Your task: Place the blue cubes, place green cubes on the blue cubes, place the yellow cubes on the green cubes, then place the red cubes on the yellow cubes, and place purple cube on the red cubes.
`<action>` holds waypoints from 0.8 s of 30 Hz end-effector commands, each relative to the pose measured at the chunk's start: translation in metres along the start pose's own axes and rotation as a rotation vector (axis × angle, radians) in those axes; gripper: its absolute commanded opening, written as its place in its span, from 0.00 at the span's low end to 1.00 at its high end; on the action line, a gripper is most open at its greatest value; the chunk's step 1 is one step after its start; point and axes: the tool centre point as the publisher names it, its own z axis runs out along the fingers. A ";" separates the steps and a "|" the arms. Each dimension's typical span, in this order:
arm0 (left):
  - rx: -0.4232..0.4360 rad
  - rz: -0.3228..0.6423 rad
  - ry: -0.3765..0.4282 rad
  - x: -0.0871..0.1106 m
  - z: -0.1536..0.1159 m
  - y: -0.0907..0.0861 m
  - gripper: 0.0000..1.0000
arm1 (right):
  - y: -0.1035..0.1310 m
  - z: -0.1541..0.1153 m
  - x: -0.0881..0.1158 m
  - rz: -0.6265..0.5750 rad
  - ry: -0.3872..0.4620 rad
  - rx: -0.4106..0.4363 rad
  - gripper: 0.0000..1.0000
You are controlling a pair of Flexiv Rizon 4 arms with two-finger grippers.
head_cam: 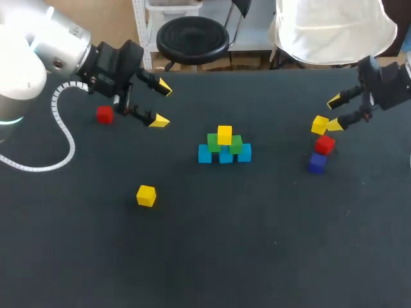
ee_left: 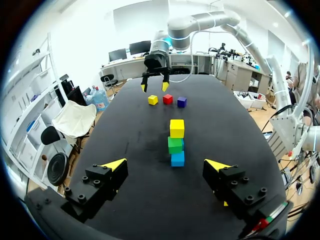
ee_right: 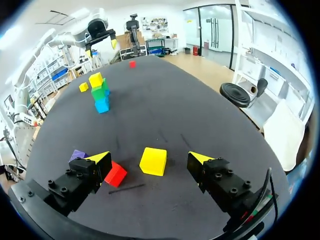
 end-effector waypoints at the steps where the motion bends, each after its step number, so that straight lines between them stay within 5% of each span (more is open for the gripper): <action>1: 0.002 0.000 0.001 0.000 0.000 0.001 1.00 | -0.006 0.006 0.001 -0.008 -0.009 -0.009 1.00; 24: 0.002 0.000 0.001 0.000 0.000 0.001 1.00 | -0.026 0.023 0.010 -0.005 -0.008 -0.039 1.00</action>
